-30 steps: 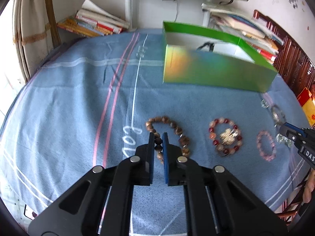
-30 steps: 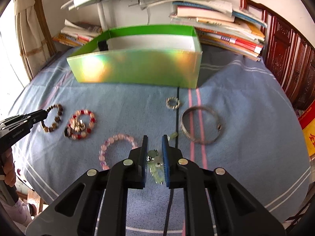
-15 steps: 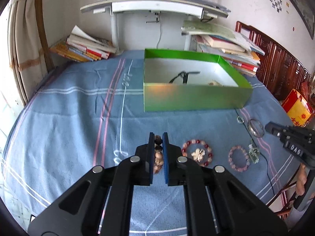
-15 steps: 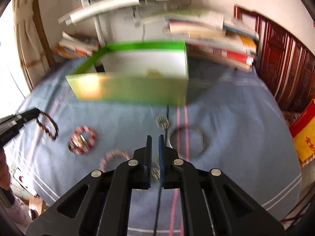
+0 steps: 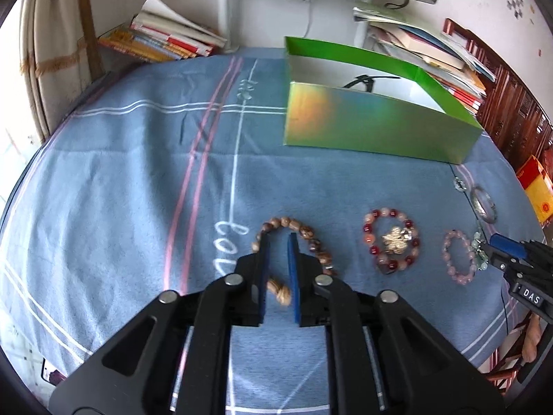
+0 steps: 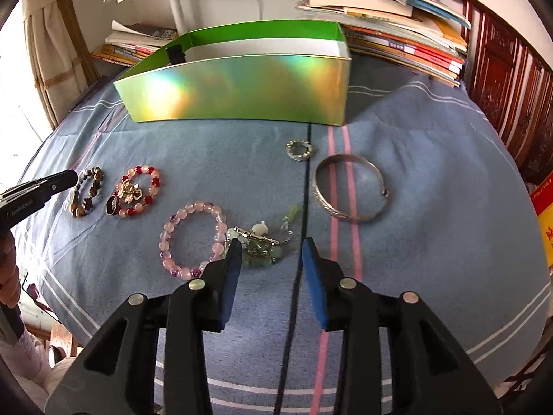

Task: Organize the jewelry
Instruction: 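Lower the jade pendant away from the pink bracelet while the left tool sets down and regrasps the wooden bracelet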

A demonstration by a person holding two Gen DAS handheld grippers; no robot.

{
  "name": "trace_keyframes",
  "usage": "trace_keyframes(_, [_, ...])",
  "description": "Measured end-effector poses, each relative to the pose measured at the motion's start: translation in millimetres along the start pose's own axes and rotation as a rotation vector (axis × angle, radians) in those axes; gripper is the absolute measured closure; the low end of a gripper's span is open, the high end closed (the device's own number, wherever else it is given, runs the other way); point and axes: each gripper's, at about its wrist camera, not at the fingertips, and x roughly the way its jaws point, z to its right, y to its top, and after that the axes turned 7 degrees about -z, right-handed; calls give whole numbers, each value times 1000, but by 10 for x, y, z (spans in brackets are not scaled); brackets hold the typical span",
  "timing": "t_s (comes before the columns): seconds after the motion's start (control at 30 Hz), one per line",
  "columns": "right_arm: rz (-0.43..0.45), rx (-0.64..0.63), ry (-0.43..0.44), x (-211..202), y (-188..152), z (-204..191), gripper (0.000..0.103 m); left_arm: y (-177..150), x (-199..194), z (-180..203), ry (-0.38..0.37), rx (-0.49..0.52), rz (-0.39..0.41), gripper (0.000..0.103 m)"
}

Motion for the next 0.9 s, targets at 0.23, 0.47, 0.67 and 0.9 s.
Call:
trace_keyframes(0.23, [6, -9, 10, -14, 9, -37, 103, -34, 62, -61, 4, -11, -17, 76])
trace_keyframes(0.47, [8, 58, 24, -80, 50, 118, 101, -59, 111, -4, -1, 6, -36, 70])
trace_keyframes(0.67, [-3, 5, 52, -81, 3, -27, 74, -69, 137, 65, -4, 21, -44, 67])
trace_keyframes(0.9, [-23, -41, 11, 21, -29, -149, 87, -81, 176, 99, -5, 30, -53, 66])
